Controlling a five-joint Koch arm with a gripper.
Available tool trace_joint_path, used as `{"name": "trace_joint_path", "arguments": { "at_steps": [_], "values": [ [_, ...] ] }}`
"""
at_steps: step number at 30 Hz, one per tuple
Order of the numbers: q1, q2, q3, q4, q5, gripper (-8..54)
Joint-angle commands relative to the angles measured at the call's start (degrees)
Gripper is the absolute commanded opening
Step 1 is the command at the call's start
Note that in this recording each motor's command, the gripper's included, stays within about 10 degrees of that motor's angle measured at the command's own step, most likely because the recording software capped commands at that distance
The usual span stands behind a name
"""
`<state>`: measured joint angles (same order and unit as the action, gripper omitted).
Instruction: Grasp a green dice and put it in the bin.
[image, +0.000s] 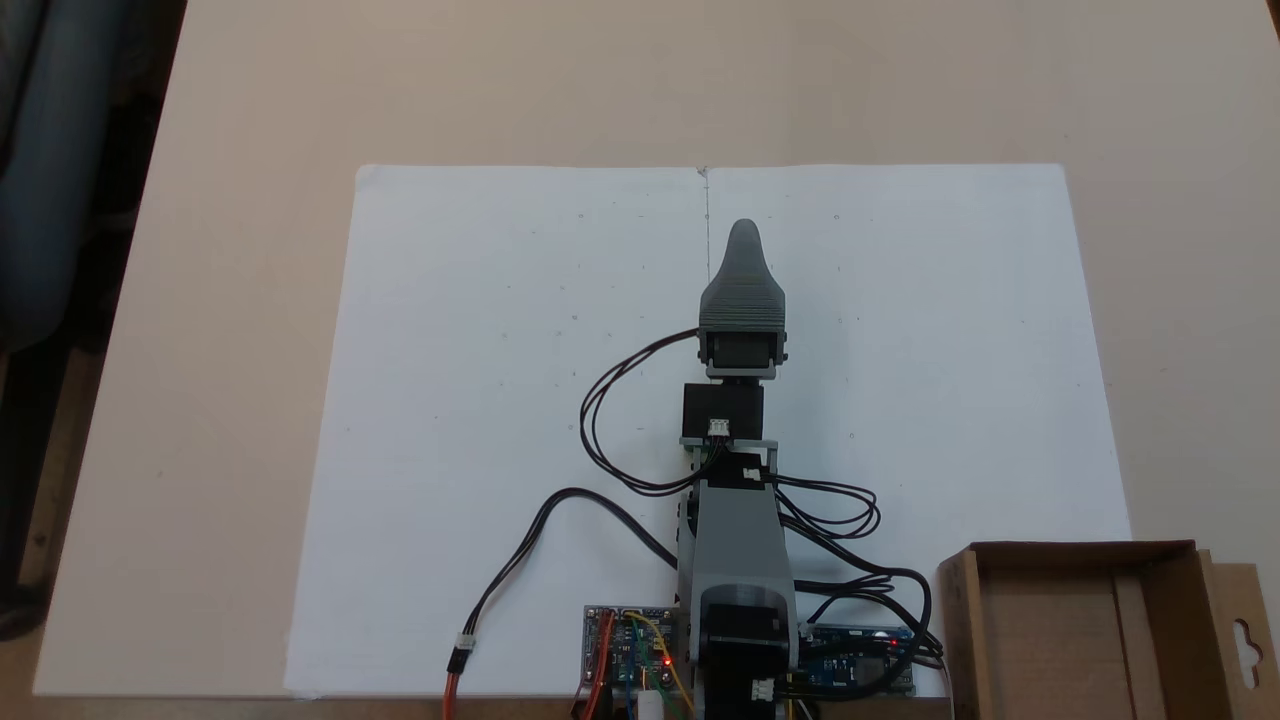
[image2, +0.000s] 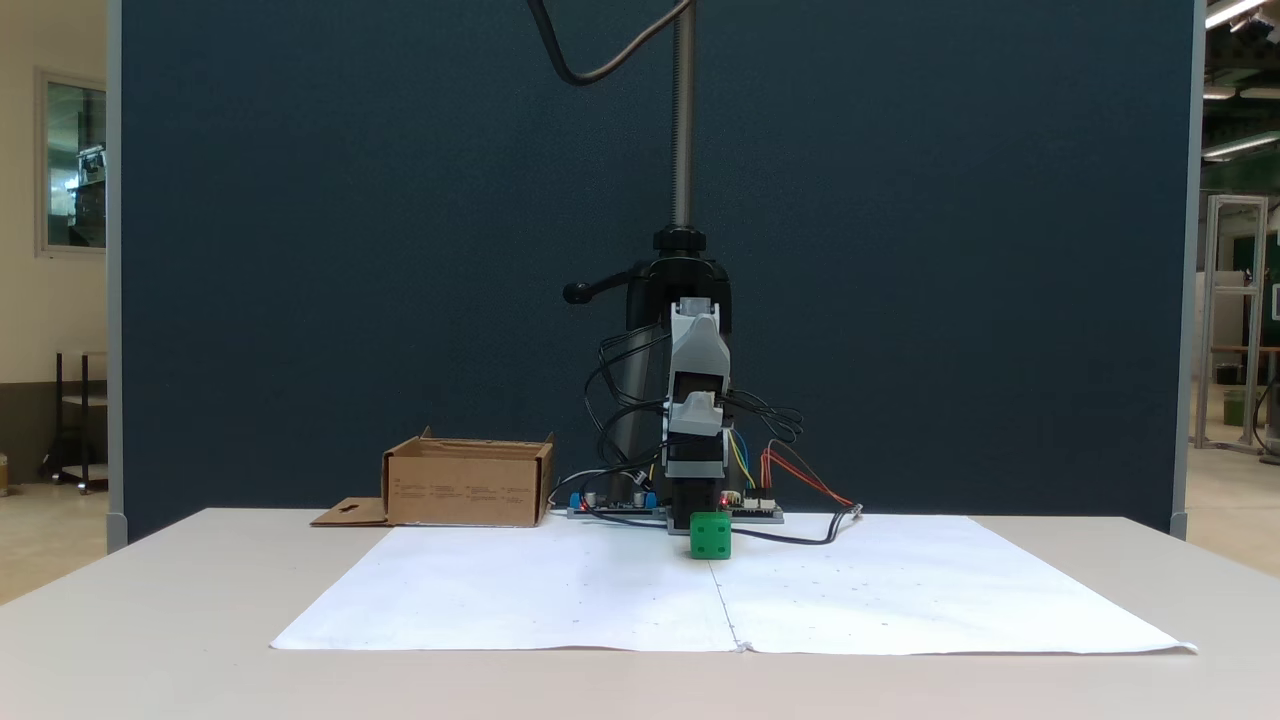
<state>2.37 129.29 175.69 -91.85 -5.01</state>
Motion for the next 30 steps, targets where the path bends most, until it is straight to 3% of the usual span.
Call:
{"name": "trace_joint_path", "arguments": {
  "at_steps": [1, 30],
  "values": [
    [1.0, 6.5, 3.5, -5.4, 1.8, 44.7],
    [1.0, 6.5, 3.5, -5.3, 1.5, 44.7]
  ]
}}
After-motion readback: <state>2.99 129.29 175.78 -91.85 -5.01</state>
